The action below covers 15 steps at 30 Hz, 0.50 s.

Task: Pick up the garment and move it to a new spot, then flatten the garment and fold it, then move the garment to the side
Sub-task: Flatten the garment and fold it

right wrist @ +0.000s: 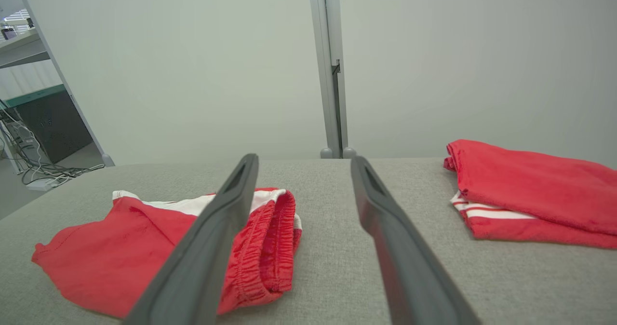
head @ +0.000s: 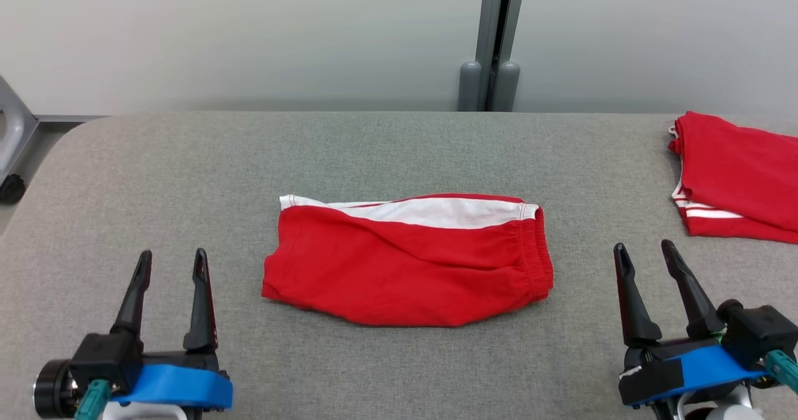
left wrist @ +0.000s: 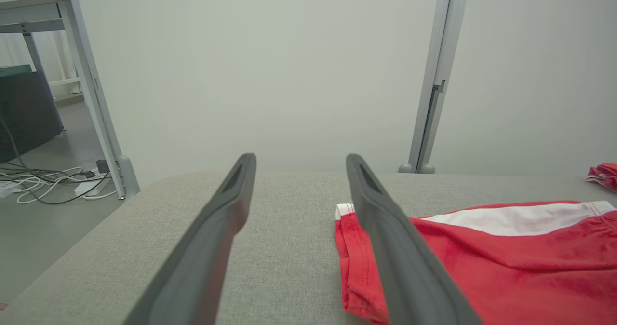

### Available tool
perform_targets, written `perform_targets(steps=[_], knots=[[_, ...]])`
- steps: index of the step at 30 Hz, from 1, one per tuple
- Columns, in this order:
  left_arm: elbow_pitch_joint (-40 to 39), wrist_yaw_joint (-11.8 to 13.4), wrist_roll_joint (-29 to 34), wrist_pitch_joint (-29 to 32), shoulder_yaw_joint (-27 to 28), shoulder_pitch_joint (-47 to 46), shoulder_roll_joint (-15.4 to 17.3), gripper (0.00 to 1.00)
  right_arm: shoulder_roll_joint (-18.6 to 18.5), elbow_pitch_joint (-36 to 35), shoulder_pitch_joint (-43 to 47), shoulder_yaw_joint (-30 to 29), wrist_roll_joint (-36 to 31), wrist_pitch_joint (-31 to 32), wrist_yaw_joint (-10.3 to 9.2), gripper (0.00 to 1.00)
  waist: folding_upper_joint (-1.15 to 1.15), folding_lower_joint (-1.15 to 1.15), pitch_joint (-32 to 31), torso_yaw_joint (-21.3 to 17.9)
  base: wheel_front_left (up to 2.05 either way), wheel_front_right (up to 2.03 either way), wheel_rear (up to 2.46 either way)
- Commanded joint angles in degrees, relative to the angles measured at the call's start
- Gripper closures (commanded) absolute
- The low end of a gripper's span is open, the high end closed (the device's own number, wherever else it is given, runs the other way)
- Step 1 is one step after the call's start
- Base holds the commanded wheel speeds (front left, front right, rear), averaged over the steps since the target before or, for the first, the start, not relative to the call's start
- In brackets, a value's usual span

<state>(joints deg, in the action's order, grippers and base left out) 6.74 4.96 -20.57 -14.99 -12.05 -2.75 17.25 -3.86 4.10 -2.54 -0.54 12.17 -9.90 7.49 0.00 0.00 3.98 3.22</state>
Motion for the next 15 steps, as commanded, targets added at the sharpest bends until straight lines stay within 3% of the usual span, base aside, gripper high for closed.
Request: perform_targets(steps=[1,15], knots=[[-0.3,-0.5,0.9,-0.3,0.8,1.0,-0.8,0.00,0.3,-0.1,1.1,-0.4,-0.5,0.0,0.01,0.00,0.00,0.00,-0.3,0.1,0.00,0.00,0.00],[0.6,-3.9,8.3,-0.3,6.0,5.0,-6.1,0.00,0.9,-0.5,4.1,-2.0,-1.5,1.1,0.01,0.00,0.00,0.00,-0.7,0.5,0.00,0.00,0.00]])
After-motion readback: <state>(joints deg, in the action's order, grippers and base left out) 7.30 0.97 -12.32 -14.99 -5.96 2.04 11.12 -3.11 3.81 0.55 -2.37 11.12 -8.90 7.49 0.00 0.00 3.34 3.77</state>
